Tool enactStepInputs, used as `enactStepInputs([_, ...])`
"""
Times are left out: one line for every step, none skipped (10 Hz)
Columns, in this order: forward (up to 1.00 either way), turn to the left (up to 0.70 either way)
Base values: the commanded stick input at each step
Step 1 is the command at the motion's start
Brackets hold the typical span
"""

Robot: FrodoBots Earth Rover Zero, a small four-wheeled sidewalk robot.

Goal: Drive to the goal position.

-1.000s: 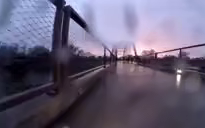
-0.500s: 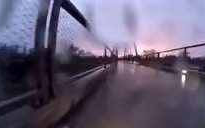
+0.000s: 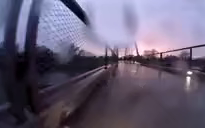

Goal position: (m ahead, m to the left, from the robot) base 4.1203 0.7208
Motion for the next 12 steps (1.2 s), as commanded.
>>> enactStepInputs([0.70,0.00])
enactStepInputs([0.68,0.00])
enactStepInputs([0.67,0.00])
enactStepInputs([0.58,0.00])
enactStepInputs([0.57,0.00])
enactStepInputs([0.61,0.00])
enactStepInputs([0.69,0.00])
enactStepInputs([0.00,0.00])
enactStepInputs([0.00,0.00])
enactStepInputs([0.00,0.00])
enactStepInputs([0.00,0.10])
enactStepInputs([0.00,0.20])
